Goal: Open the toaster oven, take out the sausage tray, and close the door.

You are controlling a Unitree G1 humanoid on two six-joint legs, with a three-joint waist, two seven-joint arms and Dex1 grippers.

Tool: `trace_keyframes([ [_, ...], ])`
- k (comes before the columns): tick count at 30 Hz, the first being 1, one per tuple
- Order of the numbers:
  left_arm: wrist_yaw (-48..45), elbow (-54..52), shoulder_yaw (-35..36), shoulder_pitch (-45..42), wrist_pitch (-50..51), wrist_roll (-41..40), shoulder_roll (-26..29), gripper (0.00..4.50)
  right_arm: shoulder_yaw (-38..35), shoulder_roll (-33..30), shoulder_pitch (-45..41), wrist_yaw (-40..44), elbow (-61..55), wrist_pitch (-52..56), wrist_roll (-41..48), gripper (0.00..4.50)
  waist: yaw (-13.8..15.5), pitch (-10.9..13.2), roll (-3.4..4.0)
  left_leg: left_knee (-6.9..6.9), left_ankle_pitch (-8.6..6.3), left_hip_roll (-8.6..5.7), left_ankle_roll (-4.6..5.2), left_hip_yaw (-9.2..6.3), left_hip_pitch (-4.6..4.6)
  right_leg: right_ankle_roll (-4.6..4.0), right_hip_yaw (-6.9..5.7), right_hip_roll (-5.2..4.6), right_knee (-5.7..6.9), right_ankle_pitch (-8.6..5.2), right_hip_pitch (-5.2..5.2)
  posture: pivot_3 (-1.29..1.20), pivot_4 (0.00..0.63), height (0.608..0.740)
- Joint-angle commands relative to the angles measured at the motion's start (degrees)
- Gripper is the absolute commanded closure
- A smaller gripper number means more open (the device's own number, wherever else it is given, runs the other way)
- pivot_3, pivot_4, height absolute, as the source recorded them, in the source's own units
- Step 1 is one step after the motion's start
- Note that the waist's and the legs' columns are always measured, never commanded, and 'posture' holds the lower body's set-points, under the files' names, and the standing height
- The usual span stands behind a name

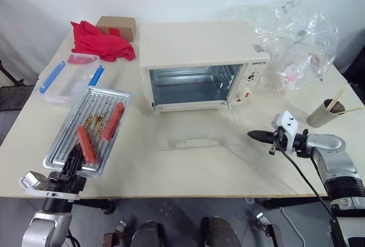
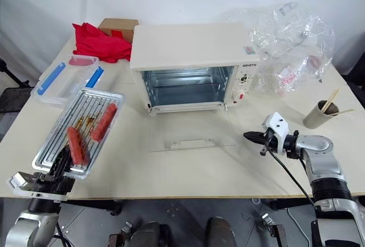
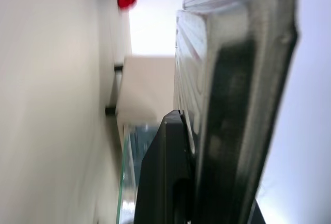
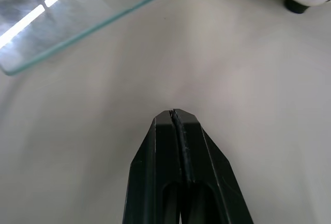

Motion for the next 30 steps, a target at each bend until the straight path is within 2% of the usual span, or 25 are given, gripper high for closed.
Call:
trace_keyframes([
  [1, 3.53, -5.04, 2.22, -1.97, -5.21, -0.94, -3.94, 4.50, -1.60, 2.05, 1.88, 1.51, -2.84, 0.40, 3.42, 4.45, 0.10, -0.01, -0.02, 0.00, 0.00, 0.00, 0.00, 0.01, 0.00, 0.00, 0.01, 0.00, -0.02, 0.00, 0.01, 0.00, 0.150, 0.740],
  [7, 6.53, -6.42, 1.68, -4.25, -8.31, -0.94, -6.80, 4.50, -3.82, 3.12, 3.28, 5.74, -6.04, 0.61, 8.33, 4.45, 0.26, 0.01, 0.01, 0.00, 0.00, -0.05, 0.00, 0.02, -0.05, 0.00, 0.00, -0.01, -0.06, 0.00, 0.00, 0.00, 0.150, 0.740],
  [13, 6.13, -5.17, 0.87, -3.51, -6.79, -0.94, -5.52, 4.50, -6.30, 3.33, 3.94, 6.95, -16.10, 10.62, 16.86, 4.45, 0.37, 0.01, 0.01, 0.01, -0.01, -0.05, 0.02, -0.01, -0.08, 0.00, -0.02, -0.02, -0.09, 0.00, -0.02, 0.00, 0.150, 0.740],
  [20, 3.01, -1.87, 1.83, -2.45, -2.11, -0.94, -2.67, 4.50, -10.34, 3.95, 2.71, 2.26, -22.69, 18.29, 23.30, 4.45, 0.46, 0.01, 0.01, 0.00, -0.03, -0.05, 0.05, -0.01, -0.10, 0.00, -0.02, -0.04, -0.12, 0.00, -0.05, 0.00, 0.150, 0.740],
  [27, 0.96, -2.38, -0.12, -0.26, 2.70, -0.94, 0.46, 4.50, -17.15, 11.47, -4.20, -10.40, -26.92, 21.86, 31.91, 4.45, 0.26, 0.04, 0.06, -0.03, -0.03, -0.02, 0.05, 0.00, -0.12, -0.02, -0.01, -0.03, -0.09, -0.01, -0.12, 0.00, 0.150, 0.740],
  [30, -0.55, -2.16, -1.92, 0.77, 5.18, -0.94, 2.92, 4.50, -16.80, 10.68, -3.57, -10.37, -29.39, 23.90, 32.90, 4.45, 0.59, 0.04, 0.06, -0.10, -0.04, -0.03, 0.05, -0.03, -0.17, -0.02, -0.04, -0.03, -0.03, -0.01, -0.13, 0.00, 0.150, 0.740],
])
